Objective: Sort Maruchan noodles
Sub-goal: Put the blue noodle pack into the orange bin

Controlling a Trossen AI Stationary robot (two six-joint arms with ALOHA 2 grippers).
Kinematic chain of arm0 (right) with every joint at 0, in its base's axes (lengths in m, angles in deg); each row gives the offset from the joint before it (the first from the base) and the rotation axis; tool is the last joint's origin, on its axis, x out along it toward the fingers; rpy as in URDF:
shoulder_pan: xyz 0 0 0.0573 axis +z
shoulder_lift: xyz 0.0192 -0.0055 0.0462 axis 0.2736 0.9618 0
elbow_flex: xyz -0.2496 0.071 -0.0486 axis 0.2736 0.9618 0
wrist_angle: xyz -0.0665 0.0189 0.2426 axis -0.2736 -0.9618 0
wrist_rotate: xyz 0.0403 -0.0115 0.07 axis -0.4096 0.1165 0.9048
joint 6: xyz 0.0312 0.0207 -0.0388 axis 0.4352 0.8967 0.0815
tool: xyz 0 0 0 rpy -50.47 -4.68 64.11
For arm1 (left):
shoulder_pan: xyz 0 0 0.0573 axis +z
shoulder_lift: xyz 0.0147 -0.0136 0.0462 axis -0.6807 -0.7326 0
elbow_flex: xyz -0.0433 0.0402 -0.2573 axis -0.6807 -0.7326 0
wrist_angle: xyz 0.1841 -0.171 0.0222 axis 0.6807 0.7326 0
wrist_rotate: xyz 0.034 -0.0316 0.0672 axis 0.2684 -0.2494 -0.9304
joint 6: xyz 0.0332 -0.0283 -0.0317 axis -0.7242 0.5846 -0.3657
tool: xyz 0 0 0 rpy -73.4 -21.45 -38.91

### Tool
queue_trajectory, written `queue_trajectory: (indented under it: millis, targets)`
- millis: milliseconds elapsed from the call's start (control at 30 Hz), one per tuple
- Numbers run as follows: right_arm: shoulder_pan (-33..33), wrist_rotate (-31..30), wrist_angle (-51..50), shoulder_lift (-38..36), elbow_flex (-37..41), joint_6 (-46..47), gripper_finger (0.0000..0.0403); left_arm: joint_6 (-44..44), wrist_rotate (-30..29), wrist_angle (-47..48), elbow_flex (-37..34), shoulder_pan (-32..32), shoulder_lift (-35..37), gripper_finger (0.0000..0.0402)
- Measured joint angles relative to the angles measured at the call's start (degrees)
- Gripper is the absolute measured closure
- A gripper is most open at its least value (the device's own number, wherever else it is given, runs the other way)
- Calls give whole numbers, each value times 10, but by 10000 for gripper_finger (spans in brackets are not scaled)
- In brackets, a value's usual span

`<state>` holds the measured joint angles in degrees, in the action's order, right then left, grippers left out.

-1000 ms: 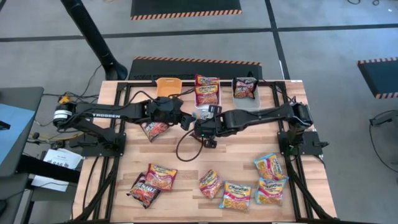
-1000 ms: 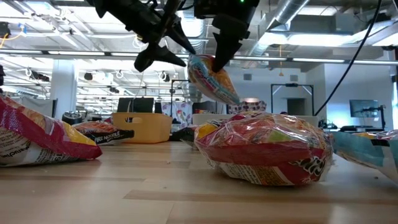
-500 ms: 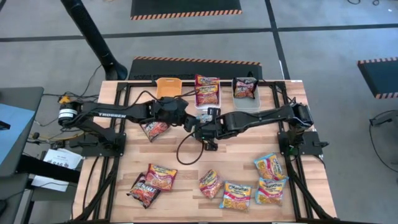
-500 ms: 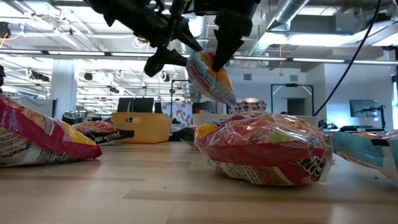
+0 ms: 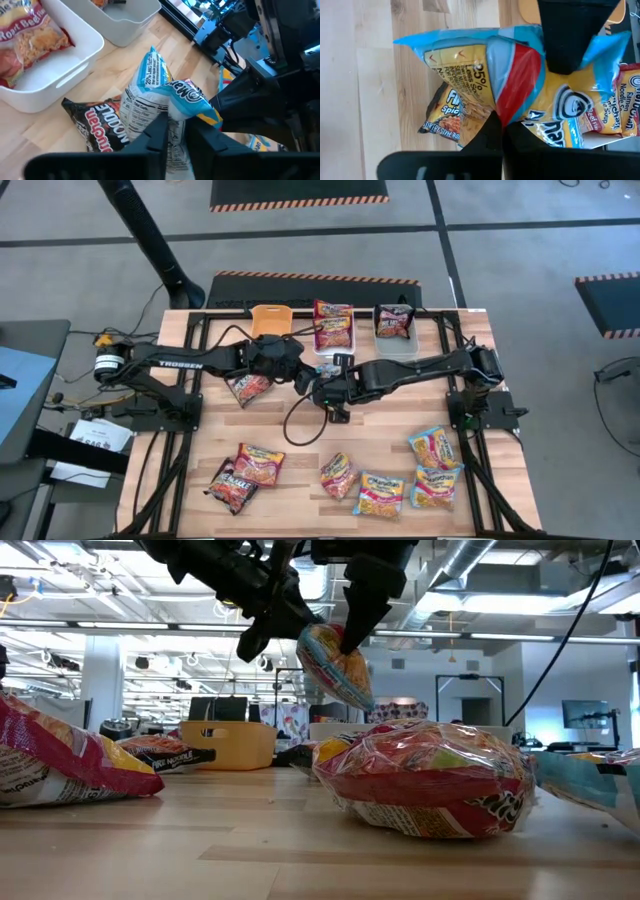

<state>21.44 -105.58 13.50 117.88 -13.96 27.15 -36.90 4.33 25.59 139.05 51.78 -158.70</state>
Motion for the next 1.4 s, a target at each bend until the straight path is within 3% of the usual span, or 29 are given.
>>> queue_trajectory:
  millis: [100, 367, 933, 1400]
  targets:
    - [0, 0, -1, 0, 0, 0, 399, -12, 0, -1, 0, 0, 0, 395]
    - [0, -3, -8, 0, 0, 0, 388, -47, 0, -1, 0, -1, 0, 400]
    - [0, -11, -60, -16, -4, 31, 252, -120, -8, 34, 0, 6, 13, 401]
    - [1, -4, -137, -44, -27, 87, 246, -221, -11, 75, 0, 42, 48, 401]
